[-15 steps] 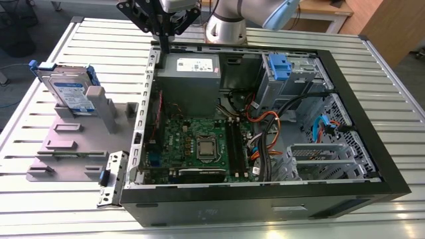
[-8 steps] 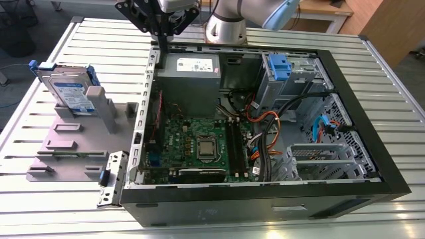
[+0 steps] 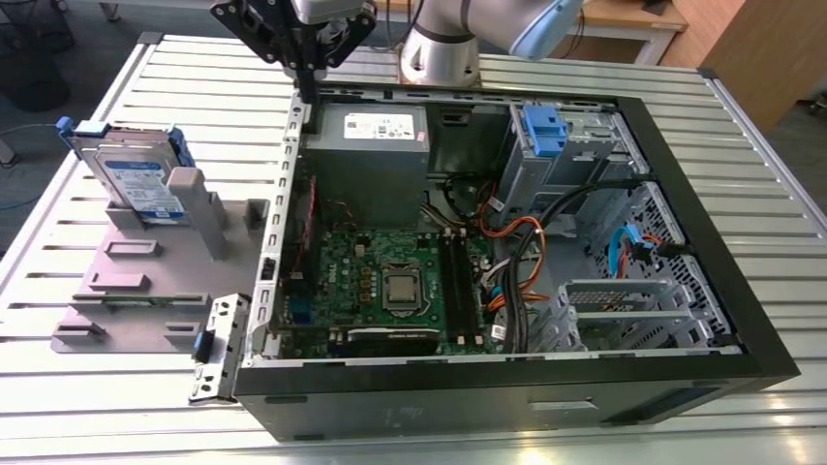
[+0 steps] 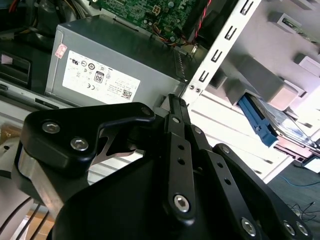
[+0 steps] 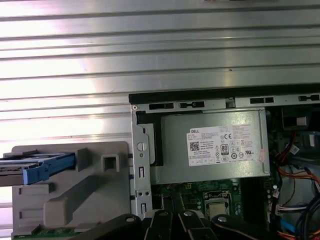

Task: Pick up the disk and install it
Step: 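Reach for the disk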

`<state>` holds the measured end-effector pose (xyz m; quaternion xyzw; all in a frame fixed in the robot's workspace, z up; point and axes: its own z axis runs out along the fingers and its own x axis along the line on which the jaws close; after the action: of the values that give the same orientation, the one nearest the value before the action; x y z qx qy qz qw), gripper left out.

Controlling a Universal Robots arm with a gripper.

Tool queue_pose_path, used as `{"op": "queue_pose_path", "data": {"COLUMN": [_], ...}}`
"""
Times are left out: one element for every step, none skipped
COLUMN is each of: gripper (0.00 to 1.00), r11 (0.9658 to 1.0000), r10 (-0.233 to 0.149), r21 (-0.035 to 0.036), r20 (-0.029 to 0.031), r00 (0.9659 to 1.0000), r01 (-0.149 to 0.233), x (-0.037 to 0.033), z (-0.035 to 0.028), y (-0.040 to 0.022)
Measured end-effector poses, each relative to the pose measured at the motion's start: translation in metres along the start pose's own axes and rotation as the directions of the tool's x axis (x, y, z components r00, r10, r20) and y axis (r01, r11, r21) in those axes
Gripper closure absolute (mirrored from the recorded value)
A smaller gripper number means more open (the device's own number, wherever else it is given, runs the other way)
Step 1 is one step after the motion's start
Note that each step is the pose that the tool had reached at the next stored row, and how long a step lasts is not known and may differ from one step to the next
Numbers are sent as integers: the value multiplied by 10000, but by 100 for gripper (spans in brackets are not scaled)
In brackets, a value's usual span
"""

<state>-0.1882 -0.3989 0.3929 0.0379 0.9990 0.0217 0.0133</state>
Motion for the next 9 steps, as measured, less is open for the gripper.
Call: {"op": "queue_pose_path", "data": {"gripper": [89,89,89,89,89,89,89,89,89], "r11": [10000,10000,10000,10000,10000,10000,10000,10000,10000], "r10": [0,0,-1,-1,-1,0,-1,-1,-1], "r21": [-1,0,0,0,0,0,0,0,0], "r20": [1,0,0,0,0,0,0,1,0], "r00": [10000,10000,10000,10000,10000,10000,10000,10000,10000], "r01": [0,0,1,1,1,0,1,1,1], "x": [9,19,30,40,50,61,72,83,92], "z": [0,0,0,-1,-1,-1,-1,-1,-1], "y": [-1,-2,-2,-3,-4,-5,-6,-6,-7]}}
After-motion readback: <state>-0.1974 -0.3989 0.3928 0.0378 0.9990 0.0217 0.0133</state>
